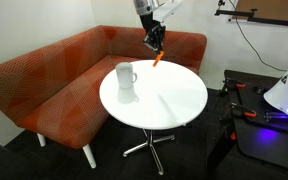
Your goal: Remove the marker from the cup and put it on the table
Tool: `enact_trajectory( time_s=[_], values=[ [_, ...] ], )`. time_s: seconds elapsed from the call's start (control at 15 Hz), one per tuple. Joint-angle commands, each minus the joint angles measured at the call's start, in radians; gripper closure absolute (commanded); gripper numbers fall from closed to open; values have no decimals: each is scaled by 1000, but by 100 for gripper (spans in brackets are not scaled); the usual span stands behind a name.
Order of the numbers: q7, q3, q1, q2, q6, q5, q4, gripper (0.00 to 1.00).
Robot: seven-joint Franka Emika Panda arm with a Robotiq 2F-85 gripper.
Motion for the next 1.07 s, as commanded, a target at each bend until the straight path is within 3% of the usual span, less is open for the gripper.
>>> enact_trajectory(
  time_s=[0.0, 1.0],
  values=[
    [113, -12, 41, -72, 102, -92, -150, 96],
    [475, -17, 83, -70, 380, -421, -295, 96]
  ],
)
